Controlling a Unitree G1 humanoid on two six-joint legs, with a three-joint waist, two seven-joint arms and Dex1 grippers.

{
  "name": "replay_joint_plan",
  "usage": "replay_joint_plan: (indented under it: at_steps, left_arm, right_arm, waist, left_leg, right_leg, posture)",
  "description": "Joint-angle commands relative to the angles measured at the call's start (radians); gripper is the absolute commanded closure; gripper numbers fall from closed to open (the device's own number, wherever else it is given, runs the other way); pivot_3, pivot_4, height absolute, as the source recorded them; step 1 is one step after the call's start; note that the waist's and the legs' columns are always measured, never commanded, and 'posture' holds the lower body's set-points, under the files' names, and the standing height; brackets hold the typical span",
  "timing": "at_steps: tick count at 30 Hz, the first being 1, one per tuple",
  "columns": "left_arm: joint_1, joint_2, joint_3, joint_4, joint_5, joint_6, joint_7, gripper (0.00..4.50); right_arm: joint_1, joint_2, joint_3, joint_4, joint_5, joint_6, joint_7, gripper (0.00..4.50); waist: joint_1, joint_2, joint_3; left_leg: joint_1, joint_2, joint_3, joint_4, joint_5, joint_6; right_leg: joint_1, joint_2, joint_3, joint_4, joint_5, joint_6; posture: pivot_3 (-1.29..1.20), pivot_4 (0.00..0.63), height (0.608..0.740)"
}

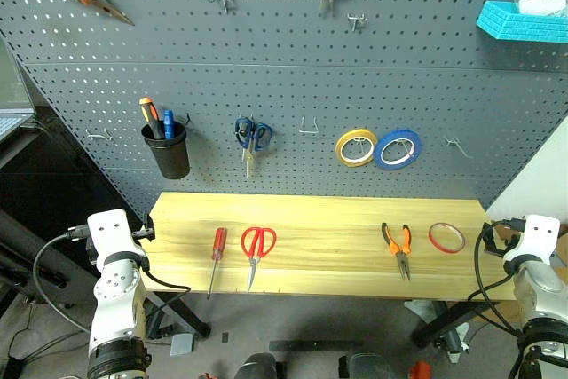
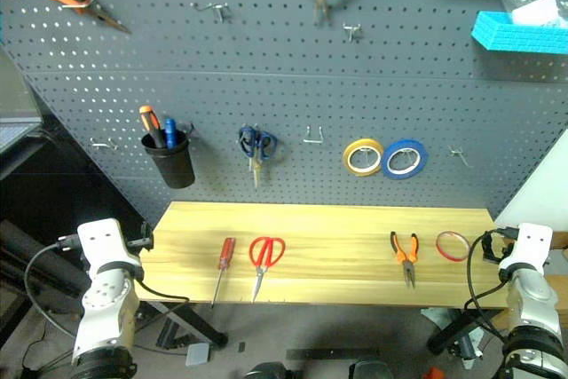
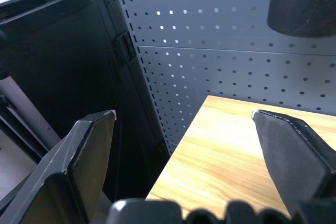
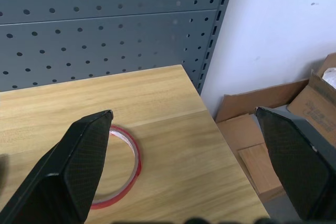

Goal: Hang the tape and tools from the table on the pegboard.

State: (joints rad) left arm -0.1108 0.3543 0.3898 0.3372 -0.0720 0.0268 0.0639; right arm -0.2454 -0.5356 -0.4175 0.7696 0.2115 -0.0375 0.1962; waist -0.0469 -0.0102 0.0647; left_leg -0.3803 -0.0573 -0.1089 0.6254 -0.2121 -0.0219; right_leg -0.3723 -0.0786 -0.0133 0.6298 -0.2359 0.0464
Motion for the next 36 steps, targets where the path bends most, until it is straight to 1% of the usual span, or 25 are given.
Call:
replay_joint_plan:
  at_steps: [1,5,8,11,13,15,20,24,27,28,31,32,36]
  left_arm:
    - [-0.011,0.026,-0.015,-0.014,0.022,-0.044,-0.011,0.02]
    - [-0.006,0.026,-0.021,-0.022,0.018,-0.029,-0.024,0.02]
    - [0.015,0.02,-0.053,-0.079,0.012,-0.011,-0.074,0.02]
    - [0.029,0.008,-0.1,-0.152,0.005,0.017,-0.125,0.02]
    - [0.026,-0.001,-0.125,-0.2,-0.021,0.06,-0.165,0.02]
    - [-0.001,-0.019,-0.178,-0.252,-0.057,0.155,-0.224,0.02]
    - [-0.051,-0.018,-0.3,-0.351,-0.057,0.275,-0.33,0.02]
    - [-0.082,-0.002,-0.41,-0.426,-0.065,0.385,-0.442,0.02]
    - [-0.13,0.032,-0.511,-0.463,-0.06,0.416,-0.569,0.02]
    - [-0.144,0.042,-0.527,-0.471,-0.067,0.435,-0.597,0.02]
    - [-0.2,0.02,-0.532,-0.474,-0.098,0.503,-0.617,0.02]
    - [-0.216,0.015,-0.534,-0.477,-0.104,0.516,-0.624,0.02]
    - [-0.251,0.018,-0.561,-0.512,-0.119,0.557,-0.667,0.02]
  right_arm:
    - [-0.003,-0.004,-0.011,-0.035,0.008,-0.024,0.0,0.0]
    - [0.01,-0.007,0.015,-0.052,-0.007,-0.026,0.025,0.0]
    - [0.031,-0.004,0.066,-0.117,-0.02,-0.008,0.087,0.0]
    - [0.045,0.003,0.096,-0.204,-0.001,0.049,0.141,0.0]
    - [0.053,0.002,0.115,-0.263,0.001,0.084,0.165,0.0]
    - [0.032,-0.011,0.142,-0.301,-0.004,0.151,0.194,0.0]
    - [-0.052,-0.057,0.186,-0.3,-0.021,0.283,0.244,0.0]
    - [-0.147,-0.103,0.252,-0.199,-0.078,0.372,0.277,0.0]
    - [-0.269,-0.12,0.291,-0.006,-0.117,0.393,0.31,0.0]
    - [-0.301,-0.12,0.3,0.046,-0.127,0.387,0.316,0.0]
    - [-0.388,-0.116,0.332,0.2,-0.161,0.364,0.347,0.0]
    - [-0.408,-0.116,0.346,0.237,-0.173,0.354,0.361,0.0]
    - [-0.47,-0.117,0.385,0.352,-0.215,0.327,0.404,0.0]
  waist:
    - [0.0,0.0,0.0]
    - [0.0,0.0,0.0]
    - [-0.002,0.0,0.0]
    - [-0.006,0.0,0.001]
    - [-0.007,0.0,0.002]
    - [-0.008,0.001,0.003]
    - [-0.01,0.004,0.023]
    - [-0.012,0.005,0.052]
    - [-0.016,0.003,0.078]
    - [-0.017,0.002,0.089]
    - [-0.019,0.002,0.108]
    - [-0.019,0.001,0.117]
    - [-0.019,-0.001,0.149]
  left_leg:
    - [0.0,0.0,0.0,0.0,0.0,0.0]
    - [0.0,0.0,0.001,0.0,0.0,0.0]
    - [0.0,0.001,0.001,0.0,0.0,0.0]
    - [0.0,0.001,0.002,0.0,0.0,0.001]
    - [0.0,0.001,0.002,0.0,0.0,0.001]
    - [0.0,0.001,0.001,0.0,0.0,0.0]
    - [-0.001,0.001,0.002,0.002,0.0,0.001]
    - [-0.002,0.001,0.004,0.002,0.0,0.001]
    - [-0.002,0.002,0.009,0.0,-0.001,0.002]
    - [-0.003,0.003,0.01,0.0,-0.001,0.002]
    - [-0.01,0.004,0.012,0.001,-0.001,0.002]
    - [-0.014,0.005,0.012,0.001,-0.001,0.002]
    - [-0.018,0.004,0.013,0.002,-0.001,0.003]
  right_leg:
    - [0.0,0.0,0.0,0.0,0.0,0.0]
    - [0.0,0.0,0.0,0.0,0.0,0.0]
    - [-0.001,0.0,0.001,0.0,0.0,0.0]
    - [-0.001,0.0,0.002,0.0,0.0,0.0]
    - [-0.001,0.0,0.002,0.0,0.0,0.0]
    - [-0.001,0.0,0.002,0.0,0.0,0.0]
    - [-0.001,0.001,0.002,0.0,0.0,0.0]
    - [-0.002,0.001,0.002,0.001,0.0,0.0]
    - [-0.003,0.003,0.003,0.0,0.0,0.0]
    - [-0.005,0.003,0.003,0.0,0.0,0.0]
    - [-0.01,0.004,0.004,0.001,0.0,0.0]
    - [-0.014,0.004,0.004,0.001,0.003,0.005]
    - [-0.018,0.004,0.005,0.0,0.006,0.002]
  posture:
    - [-0.05,0.0,0.74]
    - [-0.05,0.0,0.74]
    - [-0.07,0.007,0.74]
    - [-0.08,0.017,0.74]
    - [-0.09,0.033,0.74]
    - [-0.1,0.041,0.74]
    - [-0.13,0.095,0.74]
    - [-0.15,0.136,0.74]
    - [-0.15,0.17,0.74]
    - [-0.15,0.185,0.74]
    - [-0.14,0.212,0.74]
    - [-0.13,0.219,0.74]
    - [-0.11,0.256,0.74]
